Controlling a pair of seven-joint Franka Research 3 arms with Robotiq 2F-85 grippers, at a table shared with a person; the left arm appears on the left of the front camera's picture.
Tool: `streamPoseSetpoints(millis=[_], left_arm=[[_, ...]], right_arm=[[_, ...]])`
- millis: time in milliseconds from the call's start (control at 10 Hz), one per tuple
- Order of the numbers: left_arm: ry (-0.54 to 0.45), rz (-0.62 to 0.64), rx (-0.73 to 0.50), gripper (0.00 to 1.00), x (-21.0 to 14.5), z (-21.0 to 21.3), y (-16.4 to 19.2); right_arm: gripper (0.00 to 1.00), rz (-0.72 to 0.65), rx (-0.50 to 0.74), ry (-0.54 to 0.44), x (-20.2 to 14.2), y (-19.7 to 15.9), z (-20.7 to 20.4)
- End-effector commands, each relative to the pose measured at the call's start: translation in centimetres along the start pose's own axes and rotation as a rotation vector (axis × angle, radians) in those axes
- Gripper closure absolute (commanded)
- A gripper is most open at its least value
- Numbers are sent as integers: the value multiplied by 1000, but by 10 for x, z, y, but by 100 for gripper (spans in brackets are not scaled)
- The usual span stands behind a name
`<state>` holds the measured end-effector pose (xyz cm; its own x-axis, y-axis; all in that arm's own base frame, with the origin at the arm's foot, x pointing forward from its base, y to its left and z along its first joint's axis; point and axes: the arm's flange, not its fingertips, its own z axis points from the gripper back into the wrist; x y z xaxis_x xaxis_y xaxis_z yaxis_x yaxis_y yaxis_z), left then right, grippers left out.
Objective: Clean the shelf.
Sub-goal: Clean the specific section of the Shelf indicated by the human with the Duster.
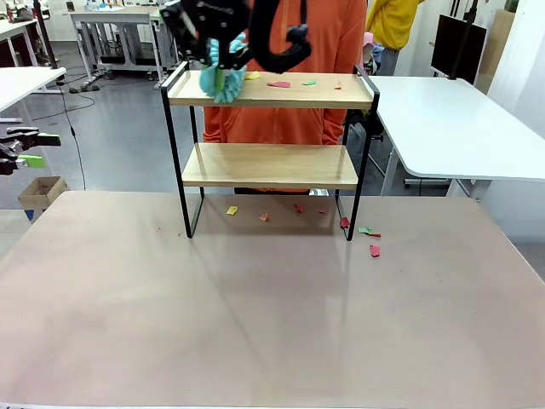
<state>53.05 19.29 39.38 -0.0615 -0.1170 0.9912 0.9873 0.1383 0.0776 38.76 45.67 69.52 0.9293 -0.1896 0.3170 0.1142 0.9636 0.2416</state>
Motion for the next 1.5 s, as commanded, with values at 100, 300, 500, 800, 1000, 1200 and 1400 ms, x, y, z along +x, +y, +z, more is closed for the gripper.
streamPoseSetpoints(millis=[100,300,500,800,1000,1200,1400], left_arm=[[-7,-4,-5,0,4,-1,-2],[-7,-4,-5,0,4,-1,-2],[-7,-4,-5,0,4,-1,-2],[-7,-4,-5,0,4,-1,-2],[-7,-4,-5,0,4,-1,-2],[-7,-4,-5,0,4,-1,-2],[-7,-4,-5,0,4,-1,-2]], right_arm=[[87,18,-28,85,11,-57,2],[87,26,-61,120,18,-83,-5],[87,18,-89,123,23,-111,2],[87,-19,-127,141,36,-156,13],[87,-80,-178,158,50,-189,17],[87,-131,-205,114,58,-215,32],[87,-128,52,37,48,-208,60]])
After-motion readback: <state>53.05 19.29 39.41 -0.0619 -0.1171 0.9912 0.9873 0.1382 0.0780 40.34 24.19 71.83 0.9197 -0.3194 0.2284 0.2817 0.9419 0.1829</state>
